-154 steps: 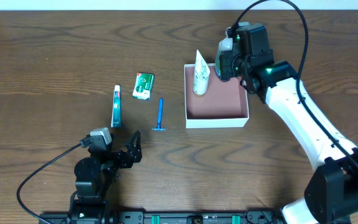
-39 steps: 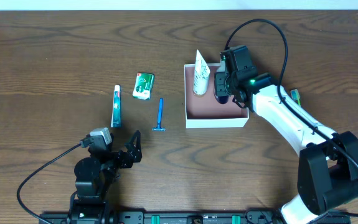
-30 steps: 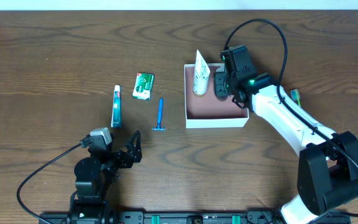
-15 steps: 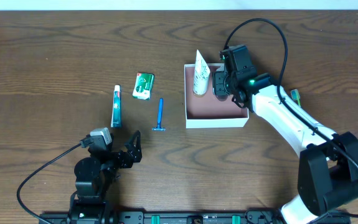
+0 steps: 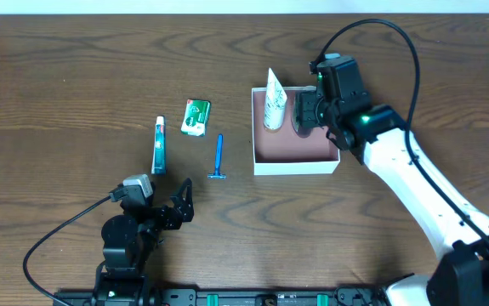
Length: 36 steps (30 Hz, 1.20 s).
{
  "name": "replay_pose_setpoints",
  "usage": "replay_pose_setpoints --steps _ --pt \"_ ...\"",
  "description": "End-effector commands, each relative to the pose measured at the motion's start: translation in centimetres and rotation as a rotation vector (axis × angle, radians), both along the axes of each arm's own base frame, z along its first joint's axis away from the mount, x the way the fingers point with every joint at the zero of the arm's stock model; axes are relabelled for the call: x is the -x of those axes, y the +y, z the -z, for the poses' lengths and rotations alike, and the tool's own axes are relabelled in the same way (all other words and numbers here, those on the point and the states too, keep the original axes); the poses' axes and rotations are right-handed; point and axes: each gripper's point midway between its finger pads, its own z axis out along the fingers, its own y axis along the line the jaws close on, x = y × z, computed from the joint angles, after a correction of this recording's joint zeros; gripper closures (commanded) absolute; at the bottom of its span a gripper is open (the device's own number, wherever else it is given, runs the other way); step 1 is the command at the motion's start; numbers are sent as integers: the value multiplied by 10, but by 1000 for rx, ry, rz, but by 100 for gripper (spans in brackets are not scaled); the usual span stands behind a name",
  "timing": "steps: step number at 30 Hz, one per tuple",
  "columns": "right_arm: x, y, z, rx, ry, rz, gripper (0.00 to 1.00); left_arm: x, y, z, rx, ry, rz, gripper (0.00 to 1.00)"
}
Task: Pack container
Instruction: 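Lower the pump bottle beside the conditioner and open the right gripper, then move the right gripper toward the green toothbrush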
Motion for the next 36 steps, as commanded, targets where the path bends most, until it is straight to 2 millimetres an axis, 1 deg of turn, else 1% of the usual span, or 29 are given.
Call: replay_pose_setpoints --steps 1,3,5,7,8,12,13,16,18,21,24,26,29,33,36 --pt "2 2 -28 -26 -56 2 36 5 -1 15 10 52 4 2" --pt "3 -3 -37 -16 -79 20 36 5 -1 15 10 52 4 2" --pt "7 -15 -48 14 -106 58 34 5 -1 15 10 52 4 2" --pt "13 -34 -61 61 -134 116 31 5 -1 15 10 52 4 2" --pt "18 -47 -69 91 -146 152 28 5 -1 15 10 52 4 2" --pt "40 -91 -92 195 -174 237 12 5 -1 15 10 52 4 2" --pt "46 -106 -96 217 -173 275 9 5 -1 15 10 52 4 2" --pt "57 -134 -96 245 -141 343 8 5 -1 15 10 52 4 2" --pt "62 -157 -89 261 -96 398 7 5 -1 15 10 52 4 2" --pt "65 -181 -74 255 -23 453 1 5 -1 15 10 52 4 2" --pt "63 -198 -55 220 52 486 1 5 -1 15 10 52 4 2" --pt "60 -203 -42 200 96 474 1 5 -1 15 10 52 4 2" --pt "53 -204 -21 221 163 373 1 5 -1 15 10 52 4 2" --pt "48 -208 9 242 251 358 1 5 -1 15 10 52 4 2" --pt "47 -208 24 247 295 352 1 5 -1 15 10 52 4 2"
